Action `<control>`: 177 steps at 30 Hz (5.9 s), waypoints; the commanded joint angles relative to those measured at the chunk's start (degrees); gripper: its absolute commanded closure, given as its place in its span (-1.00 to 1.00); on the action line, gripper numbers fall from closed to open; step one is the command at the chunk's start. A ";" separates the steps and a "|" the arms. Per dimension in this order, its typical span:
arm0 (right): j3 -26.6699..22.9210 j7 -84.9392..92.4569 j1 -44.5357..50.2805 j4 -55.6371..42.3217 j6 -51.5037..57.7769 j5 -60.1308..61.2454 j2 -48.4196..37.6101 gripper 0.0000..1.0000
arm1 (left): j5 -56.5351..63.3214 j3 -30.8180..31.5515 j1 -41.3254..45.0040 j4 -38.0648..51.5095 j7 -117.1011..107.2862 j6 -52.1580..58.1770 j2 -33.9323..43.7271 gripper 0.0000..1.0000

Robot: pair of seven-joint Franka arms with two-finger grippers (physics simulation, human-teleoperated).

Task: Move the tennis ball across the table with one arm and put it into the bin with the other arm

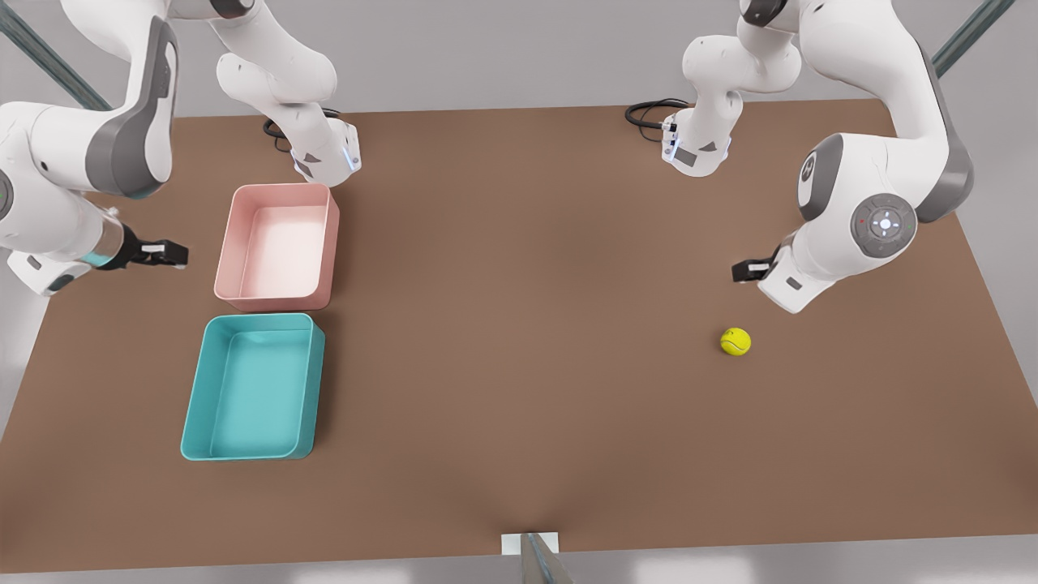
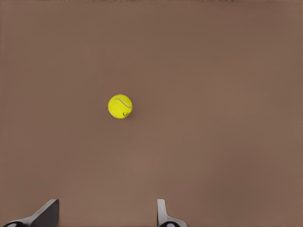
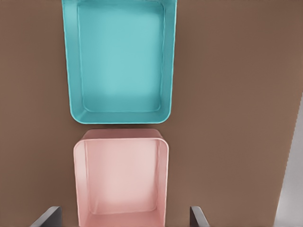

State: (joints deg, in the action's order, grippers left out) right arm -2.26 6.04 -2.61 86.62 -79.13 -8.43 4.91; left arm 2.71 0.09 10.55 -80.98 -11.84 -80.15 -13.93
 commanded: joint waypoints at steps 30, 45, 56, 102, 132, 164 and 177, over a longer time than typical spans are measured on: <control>-0.11 -0.59 -0.73 0.57 -1.55 0.69 1.59 -1.00 | 5.20 -2.99 -13.18 -34.33 121.20 -58.19 -13.49 0.57; -0.11 -0.59 -0.73 0.66 -1.72 0.69 1.68 -1.00 | 5.11 -2.99 -11.16 -34.94 97.45 -53.97 -14.72 0.57; -0.11 -0.68 -0.73 0.66 -1.81 0.69 1.68 -1.00 | -20.63 -2.55 6.15 -29.94 55.96 -47.82 -13.84 0.57; 6.04 -55.52 33.63 -9.54 -42.15 8.08 39.73 -1.00 | -6.67 -2.63 0.00 15.07 -5.65 13.53 -6.11 -1.00; 6.39 -54.64 35.92 1.27 -49.98 5.44 39.65 -1.00 | -4.56 -2.55 -0.35 15.07 -5.47 11.78 -6.20 -1.00; 6.22 -15.81 18.52 2.41 -40.05 0.25 27.52 -0.40 | -4.64 -2.55 -0.70 14.89 -5.47 11.60 -6.55 -1.00; 4.63 10.76 0.15 1.62 -31.88 2.10 25.50 -1.00 | -4.64 -2.55 -0.70 14.71 -5.47 11.51 -6.64 -1.00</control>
State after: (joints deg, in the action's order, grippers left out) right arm 2.21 -8.88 -2.46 88.19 -113.55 -7.78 30.75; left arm -1.96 -2.46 9.85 -66.27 -17.22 -68.63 -20.64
